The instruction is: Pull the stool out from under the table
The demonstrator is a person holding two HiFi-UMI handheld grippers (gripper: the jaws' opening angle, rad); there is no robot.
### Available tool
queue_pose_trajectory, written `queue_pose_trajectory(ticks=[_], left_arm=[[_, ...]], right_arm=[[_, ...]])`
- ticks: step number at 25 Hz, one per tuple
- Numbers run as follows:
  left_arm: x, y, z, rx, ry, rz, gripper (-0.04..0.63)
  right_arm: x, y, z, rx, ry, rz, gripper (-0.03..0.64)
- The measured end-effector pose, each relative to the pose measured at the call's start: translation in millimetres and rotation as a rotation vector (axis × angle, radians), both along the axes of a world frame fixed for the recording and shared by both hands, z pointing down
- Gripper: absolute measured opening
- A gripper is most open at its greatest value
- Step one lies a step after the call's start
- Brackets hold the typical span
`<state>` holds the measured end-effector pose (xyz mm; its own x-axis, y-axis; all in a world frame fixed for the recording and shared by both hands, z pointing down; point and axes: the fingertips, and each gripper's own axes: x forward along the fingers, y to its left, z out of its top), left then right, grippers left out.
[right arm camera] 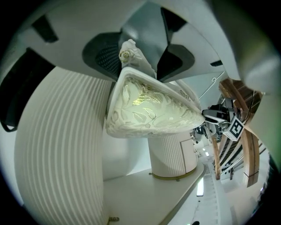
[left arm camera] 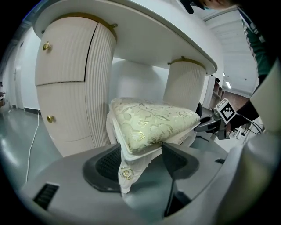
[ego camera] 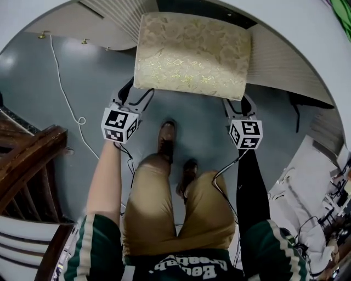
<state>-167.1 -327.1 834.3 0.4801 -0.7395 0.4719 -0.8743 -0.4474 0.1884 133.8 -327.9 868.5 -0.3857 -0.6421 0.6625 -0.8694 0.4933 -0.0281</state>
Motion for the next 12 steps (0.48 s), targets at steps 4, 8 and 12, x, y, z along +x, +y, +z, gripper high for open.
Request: queue_pose_trajectory(ticks=[4,8,12], left_arm=[[-5.4,43.1,4.9,-0.031,-0.017,-0.008,0.319],[-1.4,79.0,6.7,-0.065,-0.030,-0.009,0.319],[4.7,123.3,6.4,-0.081,-0.042,-0.010,0.319]], right_arm=[[-5.5,40.9,3.3,-0.030,0.014,-0.013,0.262],[-1.1,77.7,5.4,-0.065,0.027,-0.012,0.262],[5.2,123.6,5.8,-0.090,0.040,-0.017,0.261]])
